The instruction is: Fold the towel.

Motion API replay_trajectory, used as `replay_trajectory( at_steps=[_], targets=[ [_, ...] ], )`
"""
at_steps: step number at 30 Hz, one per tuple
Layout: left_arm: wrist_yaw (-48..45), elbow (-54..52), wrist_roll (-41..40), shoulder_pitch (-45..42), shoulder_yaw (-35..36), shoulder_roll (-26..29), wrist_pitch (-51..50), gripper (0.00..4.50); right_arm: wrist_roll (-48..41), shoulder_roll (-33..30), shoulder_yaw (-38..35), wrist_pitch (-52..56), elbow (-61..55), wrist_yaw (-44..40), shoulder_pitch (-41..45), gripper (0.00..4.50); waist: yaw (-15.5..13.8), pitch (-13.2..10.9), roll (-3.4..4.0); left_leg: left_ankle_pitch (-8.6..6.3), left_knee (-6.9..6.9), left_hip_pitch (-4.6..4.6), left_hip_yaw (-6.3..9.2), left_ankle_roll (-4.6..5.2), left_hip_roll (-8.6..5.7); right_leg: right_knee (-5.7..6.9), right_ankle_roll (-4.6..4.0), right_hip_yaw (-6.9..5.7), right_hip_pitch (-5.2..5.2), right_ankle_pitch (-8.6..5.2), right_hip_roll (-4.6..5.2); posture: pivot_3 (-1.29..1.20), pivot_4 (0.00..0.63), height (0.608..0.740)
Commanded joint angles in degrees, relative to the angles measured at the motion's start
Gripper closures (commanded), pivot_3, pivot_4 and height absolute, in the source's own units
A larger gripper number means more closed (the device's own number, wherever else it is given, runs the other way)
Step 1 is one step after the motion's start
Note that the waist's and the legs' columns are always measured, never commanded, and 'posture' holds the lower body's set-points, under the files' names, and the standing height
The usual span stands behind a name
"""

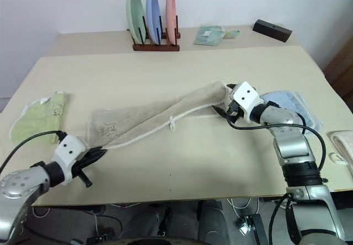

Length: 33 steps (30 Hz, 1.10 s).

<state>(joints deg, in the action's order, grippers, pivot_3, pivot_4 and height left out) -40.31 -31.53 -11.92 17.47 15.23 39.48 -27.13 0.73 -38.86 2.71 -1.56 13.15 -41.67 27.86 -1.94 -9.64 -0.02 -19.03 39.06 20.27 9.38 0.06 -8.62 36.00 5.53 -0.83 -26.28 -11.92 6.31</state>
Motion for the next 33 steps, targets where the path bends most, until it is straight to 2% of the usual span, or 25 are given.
replay_trajectory(
  at_steps=[1,4,8,18,20,22,25,28,33],
  targets=[
    [1.3,0.4,0.0,0.0,3.1,0.1,1.2,4.44,5.9,-2.5,1.8,-8.8,5.6,2.0,2.7,0.00,-0.3,0.0,0.00,-0.01,0.00,0.00,-0.03,0.01,0.00,-0.01,0.00,0.01,-0.02,0.00,0.00,0.00,0.150,0.735],
    [1.5,1.0,-0.3,-0.3,3.5,0.0,1.4,4.44,8.9,-2.9,3.1,-12.9,9.6,3.5,4.5,0.00,-0.2,0.0,0.00,-0.01,-0.01,0.02,-0.03,0.02,0.02,0.00,0.00,0.02,-0.07,0.01,-0.01,0.00,0.150,0.735],
    [2.2,2.6,0.6,-2.8,1.0,0.0,2.1,4.44,18.6,-3.6,8.7,-22.2,18.3,8.9,9.6,0.00,0.0,0.0,0.01,-0.01,-0.02,0.00,-0.17,0.01,0.09,0.00,-0.04,0.15,-0.11,0.04,-0.11,0.00,0.150,0.735],
    [2.7,3.8,0.9,-5.0,-1.0,0.1,3.1,4.44,32.1,-2.6,16.4,-34.7,30.5,23.1,17.2,0.00,0.0,0.0,0.00,-0.01,-0.04,-0.04,-0.34,-0.01,0.20,-0.01,-0.11,0.39,-0.16,0.09,-0.42,0.00,0.150,0.735],
    [2.8,4.0,1.0,-5.0,-1.0,0.1,3.2,4.44,33.1,-2.7,17.7,-37.0,32.2,23.4,17.9,0.00,0.1,0.0,0.00,-0.01,-0.04,-0.06,-0.39,-0.01,0.22,-0.01,-0.13,0.44,-0.16,0.10,-0.43,0.00,0.150,0.735],
    [2.9,3.9,1.0,-4.8,-0.8,0.1,3.3,4.44,30.6,-2.3,17.4,-39.5,32.6,21.4,17.5,0.00,0.2,0.0,0.00,-0.01,-0.04,-0.07,-0.42,-0.01,0.24,-0.01,-0.13,0.45,-0.15,0.11,-0.44,0.00,0.150,0.735],
    [2.9,3.6,0.9,-4.1,-0.6,0.0,3.4,4.44,27.7,-1.6,16.7,-40.7,31.9,18.8,17.1,0.00,0.6,0.0,0.00,-0.01,-0.05,-0.07,-0.42,-0.01,0.25,-0.03,-0.13,0.46,-0.15,0.11,-0.44,0.00,0.150,0.735],
    [3.1,3.5,1.0,-3.7,-0.7,-0.1,3.6,4.44,29.4,-1.2,17.2,-40.4,32.1,20.0,17.5,0.00,1.2,0.0,0.00,-0.01,-0.05,-0.07,-0.41,-0.01,0.26,-0.02,-0.13,0.46,-0.14,0.11,-0.44,0.00,0.150,0.735],
    [3.5,3.5,1.0,-4.1,-1.5,-0.3,3.7,4.44,36.8,1.2,19.3,-35.1,36.2,29.8,21.3,0.00,1.5,0.0,0.00,-0.02,-0.06,-0.13,-0.48,-0.03,0.31,-0.01,-0.17,0.52,-0.15,0.14,-0.48,0.00,0.150,0.735]
  ],
)
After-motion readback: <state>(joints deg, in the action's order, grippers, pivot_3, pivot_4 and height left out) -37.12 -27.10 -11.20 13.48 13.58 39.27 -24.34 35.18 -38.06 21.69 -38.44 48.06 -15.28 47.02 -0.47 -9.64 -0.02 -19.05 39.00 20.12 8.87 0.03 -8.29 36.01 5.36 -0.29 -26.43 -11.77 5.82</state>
